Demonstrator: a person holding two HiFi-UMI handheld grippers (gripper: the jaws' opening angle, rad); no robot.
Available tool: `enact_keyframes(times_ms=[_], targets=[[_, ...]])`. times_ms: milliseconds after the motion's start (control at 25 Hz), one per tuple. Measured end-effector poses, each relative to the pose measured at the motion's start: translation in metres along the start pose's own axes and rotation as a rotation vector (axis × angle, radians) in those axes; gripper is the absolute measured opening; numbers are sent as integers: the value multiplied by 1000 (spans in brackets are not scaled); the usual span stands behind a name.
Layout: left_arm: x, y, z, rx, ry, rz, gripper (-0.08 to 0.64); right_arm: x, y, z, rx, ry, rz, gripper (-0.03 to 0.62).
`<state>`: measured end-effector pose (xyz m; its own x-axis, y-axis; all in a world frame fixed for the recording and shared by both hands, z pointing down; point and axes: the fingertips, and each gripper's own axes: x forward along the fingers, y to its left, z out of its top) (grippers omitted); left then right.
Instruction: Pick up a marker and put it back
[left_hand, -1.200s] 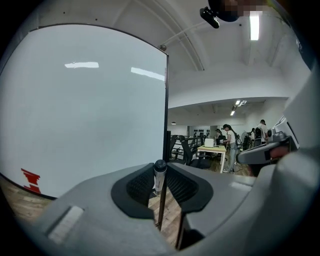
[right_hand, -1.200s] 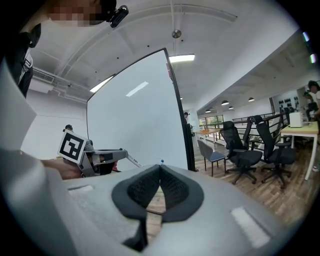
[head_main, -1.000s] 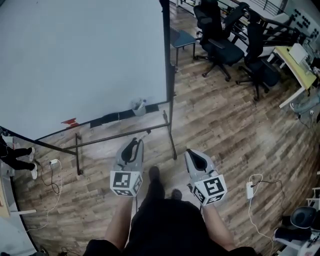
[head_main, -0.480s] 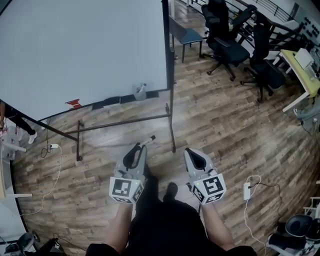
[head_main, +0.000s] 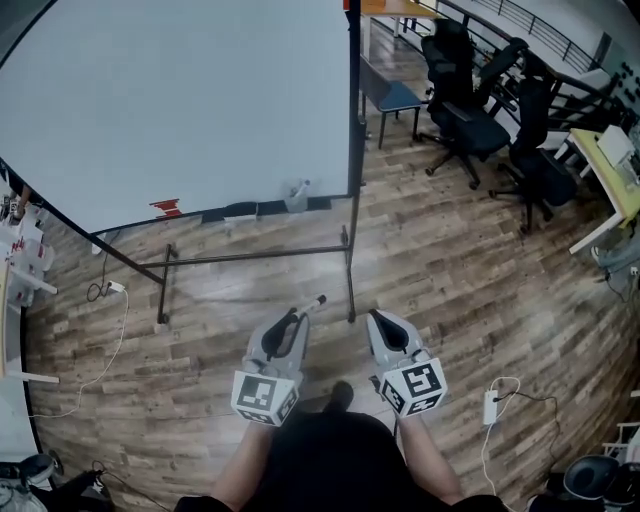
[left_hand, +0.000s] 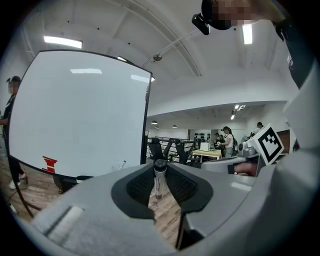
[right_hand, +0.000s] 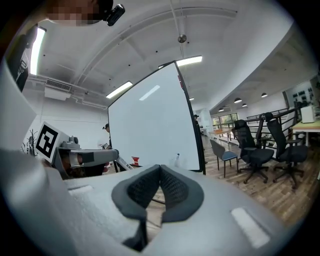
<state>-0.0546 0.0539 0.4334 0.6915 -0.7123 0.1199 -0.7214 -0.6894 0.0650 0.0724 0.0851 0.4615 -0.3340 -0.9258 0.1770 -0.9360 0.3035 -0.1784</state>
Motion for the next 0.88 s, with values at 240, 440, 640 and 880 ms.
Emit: enact_keyframes(times_ms=[240, 440, 640, 880], targets=[[-14, 8, 1, -12, 0, 26, 83, 4, 15, -4, 4, 10, 18, 2], [-17, 11, -2, -16, 4, 22, 83, 5, 18, -4, -5, 13, 18, 2], [-16, 10, -3, -11, 3, 19, 83, 4, 14, -2, -9, 6, 12, 2], [-19, 10, -1, -7, 3, 35, 83, -3, 10, -1, -19, 4, 8, 2]])
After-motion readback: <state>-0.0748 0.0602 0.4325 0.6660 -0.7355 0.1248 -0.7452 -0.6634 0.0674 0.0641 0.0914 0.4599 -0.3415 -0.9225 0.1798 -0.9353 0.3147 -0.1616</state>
